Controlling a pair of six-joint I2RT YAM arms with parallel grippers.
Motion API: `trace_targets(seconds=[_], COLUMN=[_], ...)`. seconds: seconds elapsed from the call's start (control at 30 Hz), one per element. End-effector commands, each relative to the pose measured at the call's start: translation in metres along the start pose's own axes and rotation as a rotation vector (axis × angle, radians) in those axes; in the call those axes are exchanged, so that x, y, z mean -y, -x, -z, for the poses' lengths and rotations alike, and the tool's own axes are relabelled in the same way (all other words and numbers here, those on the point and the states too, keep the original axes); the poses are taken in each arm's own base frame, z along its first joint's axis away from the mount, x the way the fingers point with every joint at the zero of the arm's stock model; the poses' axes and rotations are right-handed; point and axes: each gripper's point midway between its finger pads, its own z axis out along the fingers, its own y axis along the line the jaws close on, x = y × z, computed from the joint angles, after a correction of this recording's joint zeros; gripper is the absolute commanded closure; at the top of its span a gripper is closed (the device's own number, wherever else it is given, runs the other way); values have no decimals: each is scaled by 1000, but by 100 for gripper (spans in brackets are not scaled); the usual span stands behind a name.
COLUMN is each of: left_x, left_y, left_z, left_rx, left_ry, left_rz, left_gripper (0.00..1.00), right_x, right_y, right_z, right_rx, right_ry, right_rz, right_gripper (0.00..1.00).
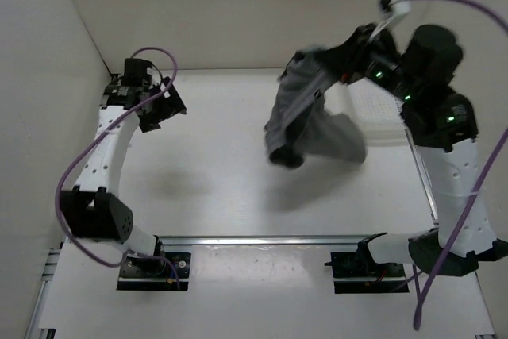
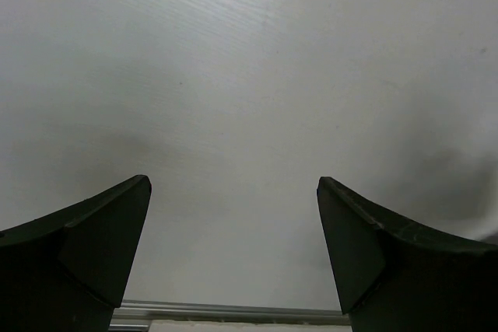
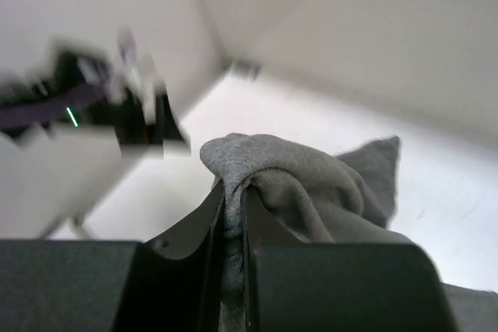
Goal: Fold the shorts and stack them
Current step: Move the shorts to the center of the board, then flatten the shorts out
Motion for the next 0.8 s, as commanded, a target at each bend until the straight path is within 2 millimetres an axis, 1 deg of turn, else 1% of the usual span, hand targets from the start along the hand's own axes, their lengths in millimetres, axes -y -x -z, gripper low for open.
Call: trace_targets(seconds=[0.0,0.03,0.07,0.1,0.13,0.17,0.2,0.23,0.27,0.3,0.33,0.37,0.4,0.43,0.47,0.5,0.53,0.57,0.6,0.63,0.67,0.7,0.73,0.77], left_x=[1,0,-2,-4,-3,-1,-1,6,8,18,27,32,45,54,64,70,86,96,102,109,127,137,143,164], left_y=[29,26,25,21,16,14,11,6,-2,-7,-13,-19,-30,-34,-35,-44,-50,-57,-69,-74,-77,-82,-95,-97], left_z=[67,70,77,77,73,74,71,65,53,47,42,35,22,15,11,-8,-12,-19,-41,-49,-50,-56,-76,-74], left_rx=[160,163,177,171,148,150,136,119,77,58,31,4,-44,-65,-76,-127,-141,-172,-231,-247,-246,-267,-316,-313], left_ry=[-85,-86,-99,-94,-108,-123,-126,-136,-133,-145,-173,-173,-177,-191,-201,-184,-203,-215,-199,-202,-224,-241,-232,-266], left_rz=[86,86,91,78,76,59,59,26,8,-16,-44,-59,-103,-122,-152,-169,-202,-219,-234,-260,-289,-302,-315,-342], left_gripper=[0,0,0,0,0,0,0,0,0,0,0,0,1,1,1,1,0,0,0,0,0,0,0,0], right_x=[-10,-1,-6,0,10,10,9,10,13,16,17,20,21,21,20,19,19,22,36,43,53,59,68,71], right_y=[-115,-168,-198,-226,-272,-294,-310,-329,-335,-338,-336,-340,-339,-339,-341,-341,-351,-356,-363,-370,-375,-384,-389,-391], right_z=[-32,-26,-21,-14,0,7,17,27,33,36,39,40,40,40,39,39,36,37,36,41,42,45,47,46], right_rx=[-277,-391,-453,-521,-629,-690,-737,-779,-794,-793,-773,-780,-764,-763,-760,-759,-785,-803,-814,-843,-852,-875,-885,-880], right_ry=[85,52,56,29,-6,-7,-17,-33,-64,-96,-110,-130,-148,-153,-141,-146,-146,-172,-267,-315,-355,-376,-413,-412], right_rz=[-11,-34,-18,-22,-47,-52,-77,-81,-100,-99,-106,-114,-132,-142,-146,-159,-158,-170,-173,-175,-185,-191,-216,-228], right_gripper=[100,100,97,83,59,19,11,9,9,9,9,11,21,28,31,31,30,28,26,24,24,24,23,20])
